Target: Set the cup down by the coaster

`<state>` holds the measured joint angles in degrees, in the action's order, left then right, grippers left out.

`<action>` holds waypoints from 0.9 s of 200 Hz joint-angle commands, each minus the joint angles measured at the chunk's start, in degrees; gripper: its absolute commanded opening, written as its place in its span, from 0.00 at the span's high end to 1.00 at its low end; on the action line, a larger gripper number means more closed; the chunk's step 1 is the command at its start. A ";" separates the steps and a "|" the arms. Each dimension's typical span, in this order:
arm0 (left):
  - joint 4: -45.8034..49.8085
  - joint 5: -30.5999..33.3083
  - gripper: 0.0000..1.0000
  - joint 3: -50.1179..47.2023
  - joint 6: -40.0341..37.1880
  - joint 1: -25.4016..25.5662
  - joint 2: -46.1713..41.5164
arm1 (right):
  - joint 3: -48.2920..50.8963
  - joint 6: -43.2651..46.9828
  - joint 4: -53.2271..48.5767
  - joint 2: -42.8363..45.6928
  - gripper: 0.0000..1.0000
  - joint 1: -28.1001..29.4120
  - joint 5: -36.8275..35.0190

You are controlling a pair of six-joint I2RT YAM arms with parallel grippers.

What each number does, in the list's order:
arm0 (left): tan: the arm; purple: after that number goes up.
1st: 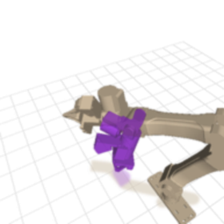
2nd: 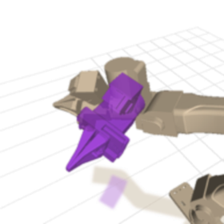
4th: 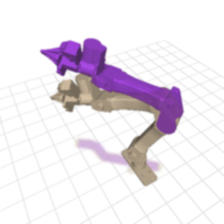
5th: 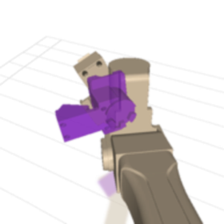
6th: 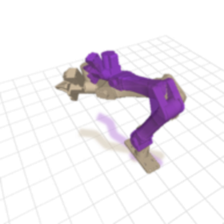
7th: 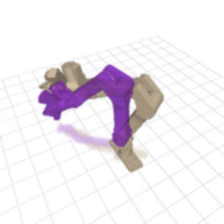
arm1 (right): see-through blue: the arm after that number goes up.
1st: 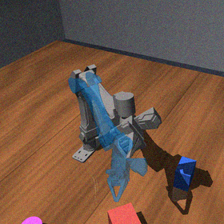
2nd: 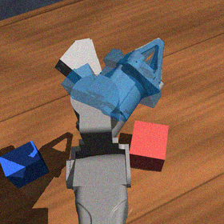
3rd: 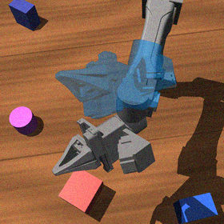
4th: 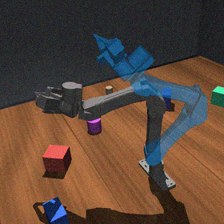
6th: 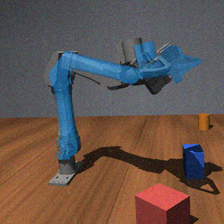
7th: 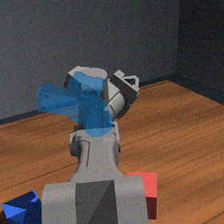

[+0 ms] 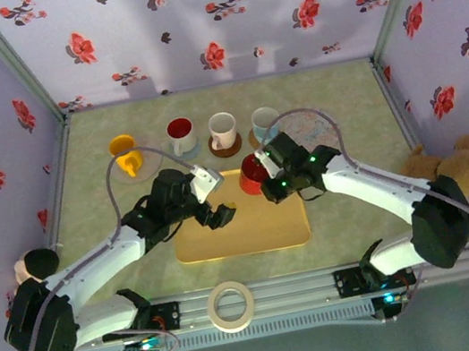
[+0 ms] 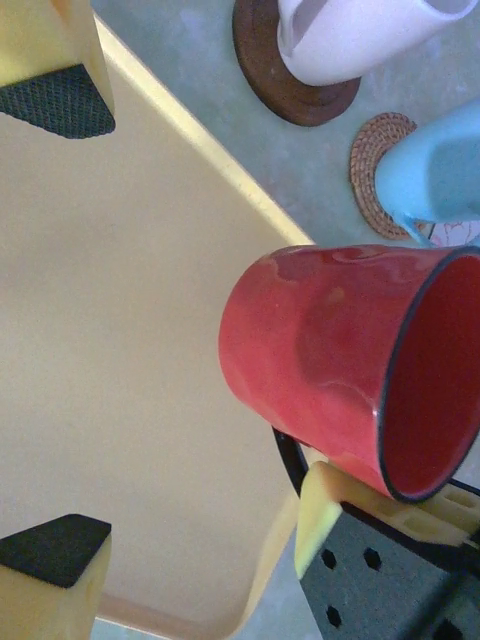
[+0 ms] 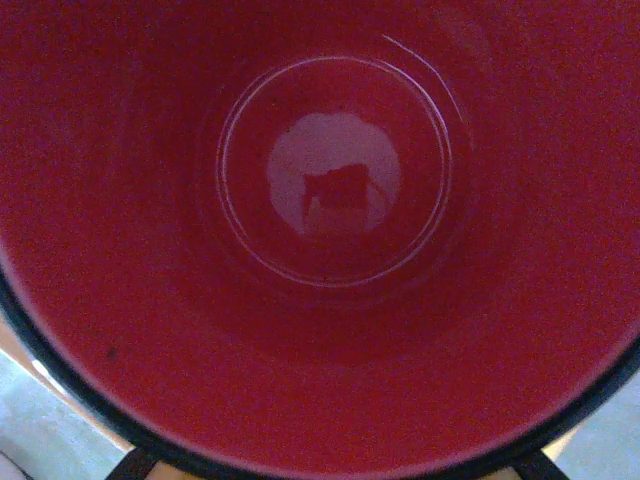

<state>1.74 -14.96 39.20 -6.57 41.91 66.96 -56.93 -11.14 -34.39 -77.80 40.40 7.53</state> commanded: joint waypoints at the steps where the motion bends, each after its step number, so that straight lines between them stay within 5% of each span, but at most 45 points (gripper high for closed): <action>1: -1.25 0.80 0.00 2.50 -1.09 0.48 -1.57 | -2.33 0.41 0.45 3.11 1.00 0.18 -0.79; 93: -4.31 0.72 0.00 8.26 -1.87 0.45 1.59 | -8.61 -1.46 -5.32 9.82 1.00 -3.18 -9.22; 180: -4.84 -1.48 0.00 17.37 -4.59 0.20 11.12 | -13.08 -4.76 -8.85 10.56 1.00 -15.05 -14.11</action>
<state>-1.76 -15.18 53.25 -9.15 41.89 75.57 -66.19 -15.70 -44.36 -68.34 27.94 -3.25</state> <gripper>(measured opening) 0.997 0.189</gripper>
